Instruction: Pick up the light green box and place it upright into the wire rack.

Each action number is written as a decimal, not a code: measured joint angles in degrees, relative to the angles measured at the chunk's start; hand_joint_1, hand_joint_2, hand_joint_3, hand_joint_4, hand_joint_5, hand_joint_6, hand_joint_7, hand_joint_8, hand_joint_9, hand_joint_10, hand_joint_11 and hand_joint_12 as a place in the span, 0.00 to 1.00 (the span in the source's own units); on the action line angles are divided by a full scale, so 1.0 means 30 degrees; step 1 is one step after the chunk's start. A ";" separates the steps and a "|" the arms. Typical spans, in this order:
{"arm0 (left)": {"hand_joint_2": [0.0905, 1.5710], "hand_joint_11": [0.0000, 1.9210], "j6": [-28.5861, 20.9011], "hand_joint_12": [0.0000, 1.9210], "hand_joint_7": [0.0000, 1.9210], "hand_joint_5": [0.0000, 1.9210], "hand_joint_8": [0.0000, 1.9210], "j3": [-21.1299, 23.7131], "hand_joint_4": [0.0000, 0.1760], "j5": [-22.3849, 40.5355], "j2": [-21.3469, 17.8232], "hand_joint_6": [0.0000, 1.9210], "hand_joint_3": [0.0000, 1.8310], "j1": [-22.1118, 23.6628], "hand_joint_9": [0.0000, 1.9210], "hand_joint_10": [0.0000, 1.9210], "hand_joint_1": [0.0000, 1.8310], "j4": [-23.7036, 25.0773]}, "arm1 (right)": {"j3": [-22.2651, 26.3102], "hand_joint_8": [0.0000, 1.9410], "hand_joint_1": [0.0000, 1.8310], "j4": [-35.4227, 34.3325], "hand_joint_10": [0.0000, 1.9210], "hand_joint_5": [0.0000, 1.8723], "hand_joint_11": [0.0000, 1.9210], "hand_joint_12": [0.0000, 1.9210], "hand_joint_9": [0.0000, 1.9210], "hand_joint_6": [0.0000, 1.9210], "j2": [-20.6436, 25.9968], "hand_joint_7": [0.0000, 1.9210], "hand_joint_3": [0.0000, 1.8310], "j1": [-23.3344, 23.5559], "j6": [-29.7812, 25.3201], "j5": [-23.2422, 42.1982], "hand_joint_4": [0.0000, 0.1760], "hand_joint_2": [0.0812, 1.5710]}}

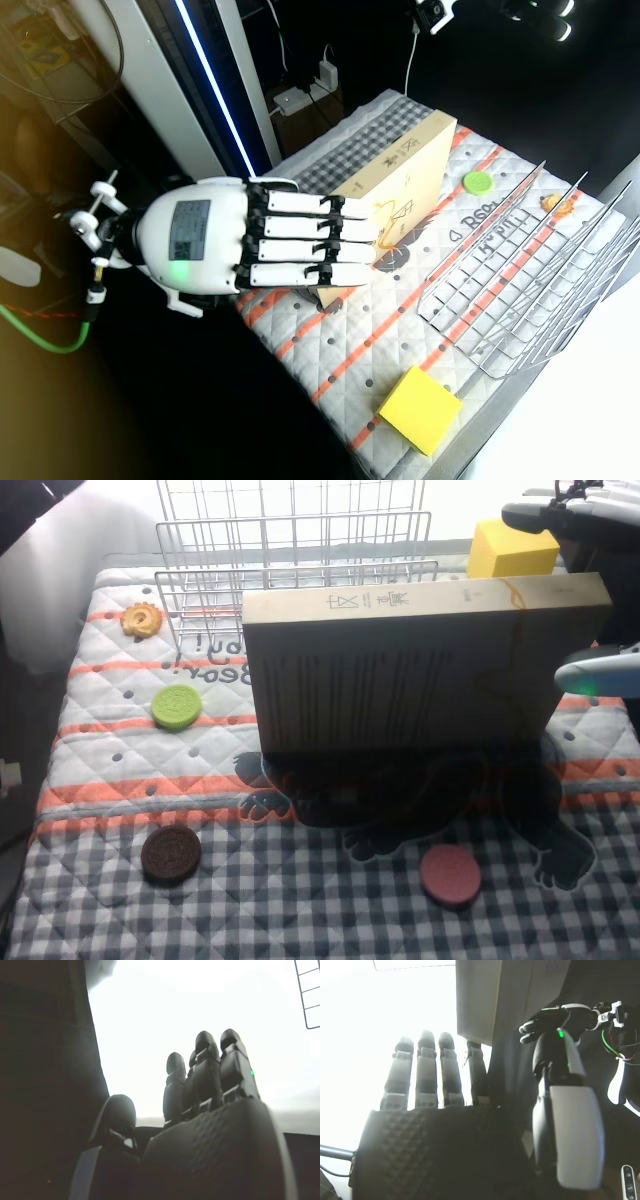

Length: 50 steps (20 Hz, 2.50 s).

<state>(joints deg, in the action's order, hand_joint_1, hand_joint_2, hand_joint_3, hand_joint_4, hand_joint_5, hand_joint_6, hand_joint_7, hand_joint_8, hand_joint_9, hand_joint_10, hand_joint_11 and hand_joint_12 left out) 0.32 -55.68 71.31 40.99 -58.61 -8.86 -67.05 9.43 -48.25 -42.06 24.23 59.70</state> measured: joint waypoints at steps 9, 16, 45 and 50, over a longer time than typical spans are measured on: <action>0.72 0.03 0.0000 0.37 0.21 0.28 0.00 0.0015 0.34 -0.0036 0.0168 0.00 0.00 0.0000 0.23 0.00 0.21 0.0066 | -0.0357 0.00 0.49 0.2055 0.00 0.01 0.00 0.08 0.00 0.00 -0.1086 0.00 0.00 0.1851 -0.0036 -0.1413 0.83 0.56; 0.72 0.03 0.0007 0.44 0.21 0.29 0.00 -0.0007 0.21 -0.0058 0.0233 0.00 0.00 0.0000 0.22 0.00 0.23 0.0080 | -0.1953 0.00 0.42 0.4051 0.00 0.05 0.03 0.03 0.03 0.00 -0.2492 0.05 0.00 0.3198 -0.0015 -0.3869 0.62 0.54; 0.74 0.04 0.0015 0.37 0.20 0.29 0.00 0.0015 0.50 0.0036 0.0350 0.00 0.00 -0.0044 0.22 0.00 0.21 -0.0131 | -0.2616 0.30 0.71 0.4954 0.18 0.54 0.62 0.48 0.73 0.41 -0.2616 0.68 0.00 0.6543 -0.0022 -0.1698 0.00 0.64; 0.73 0.03 0.0015 0.37 0.20 0.29 0.00 0.0015 0.52 0.0029 0.0357 0.00 0.00 -0.0044 0.21 0.00 0.24 -0.0058 | -0.3920 0.32 0.70 0.4656 0.07 0.54 0.66 0.39 0.79 0.41 -0.3475 0.67 0.00 0.8284 0.0000 -0.2317 0.00 0.65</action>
<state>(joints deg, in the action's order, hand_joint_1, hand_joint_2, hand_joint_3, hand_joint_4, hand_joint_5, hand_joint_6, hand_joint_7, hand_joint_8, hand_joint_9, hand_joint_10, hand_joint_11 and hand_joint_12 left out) 0.36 -55.64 71.40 42.06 -58.74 -9.04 -78.81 23.40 -58.67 -17.21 24.23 52.75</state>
